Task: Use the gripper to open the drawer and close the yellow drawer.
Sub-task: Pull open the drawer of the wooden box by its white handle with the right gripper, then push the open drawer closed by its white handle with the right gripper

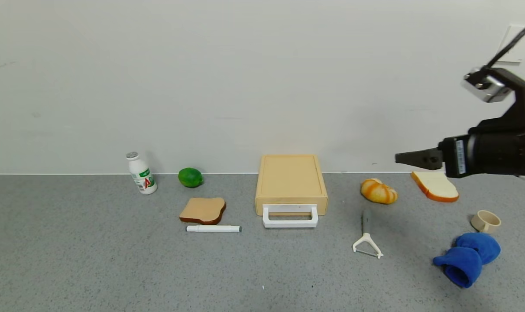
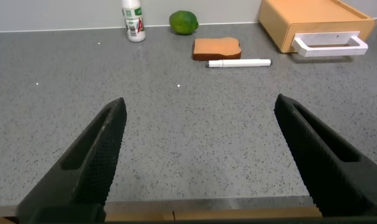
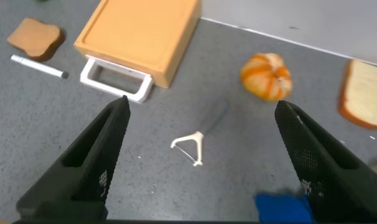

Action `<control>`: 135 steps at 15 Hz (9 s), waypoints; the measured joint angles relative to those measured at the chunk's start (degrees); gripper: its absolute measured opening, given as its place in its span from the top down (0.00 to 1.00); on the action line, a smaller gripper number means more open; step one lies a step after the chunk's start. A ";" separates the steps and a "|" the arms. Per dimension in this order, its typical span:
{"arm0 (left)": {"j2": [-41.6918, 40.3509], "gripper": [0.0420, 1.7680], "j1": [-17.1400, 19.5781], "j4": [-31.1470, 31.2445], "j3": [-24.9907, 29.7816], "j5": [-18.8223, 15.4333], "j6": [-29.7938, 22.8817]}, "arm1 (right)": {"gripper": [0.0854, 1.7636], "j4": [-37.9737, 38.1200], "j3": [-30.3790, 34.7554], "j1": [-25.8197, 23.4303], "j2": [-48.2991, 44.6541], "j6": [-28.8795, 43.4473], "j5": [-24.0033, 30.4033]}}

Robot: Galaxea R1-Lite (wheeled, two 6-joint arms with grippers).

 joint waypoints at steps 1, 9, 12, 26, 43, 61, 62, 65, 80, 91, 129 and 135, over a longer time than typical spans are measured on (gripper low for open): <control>0.00 0.03 0.00 0.00 0.00 0.00 0.00 | 0.03 1.12 -2.93 1.68 3.40 0.07 -0.01; 0.00 0.03 0.00 0.02 0.00 0.01 0.00 | 0.03 3.57 -17.35 10.70 24.70 -3.38 0.62; 0.00 0.03 0.00 0.00 0.00 0.01 -0.06 | 0.03 6.00 -22.08 12.26 30.72 -6.19 2.23; 0.00 0.03 0.00 0.00 0.00 0.00 -0.06 | 0.98 11.22 -34.23 15.58 43.53 -6.66 2.56; 0.00 0.03 0.00 0.00 0.00 -0.02 -0.09 | 0.98 7.74 -42.18 16.79 52.37 3.17 15.85; 0.00 0.03 0.00 0.02 0.00 -0.10 -0.06 | 0.98 3.68 -42.70 17.59 57.04 8.37 8.24; 0.00 0.03 0.00 0.00 0.00 -0.07 -0.06 | 0.98 3.74 -42.70 17.92 57.15 8.37 7.16; 0.00 0.03 0.00 0.00 0.00 -0.10 -0.09 | 0.98 4.49 -42.70 18.51 57.28 8.81 6.72; 0.00 0.03 0.00 0.07 0.00 -0.10 -0.06 | 0.98 17.05 -42.64 21.18 55.32 17.80 4.85; 0.00 0.03 0.00 0.07 0.00 -0.07 -0.02 | 0.98 23.06 -41.33 24.94 53.15 25.19 4.93; 0.00 0.03 0.00 0.07 0.00 -0.05 0.02 | 0.98 8.68 -2.45 24.48 14.42 8.46 13.14; 0.00 0.03 0.00 0.07 0.00 -0.05 -0.06 | 0.98 -3.80 13.18 10.03 -1.51 2.45 26.26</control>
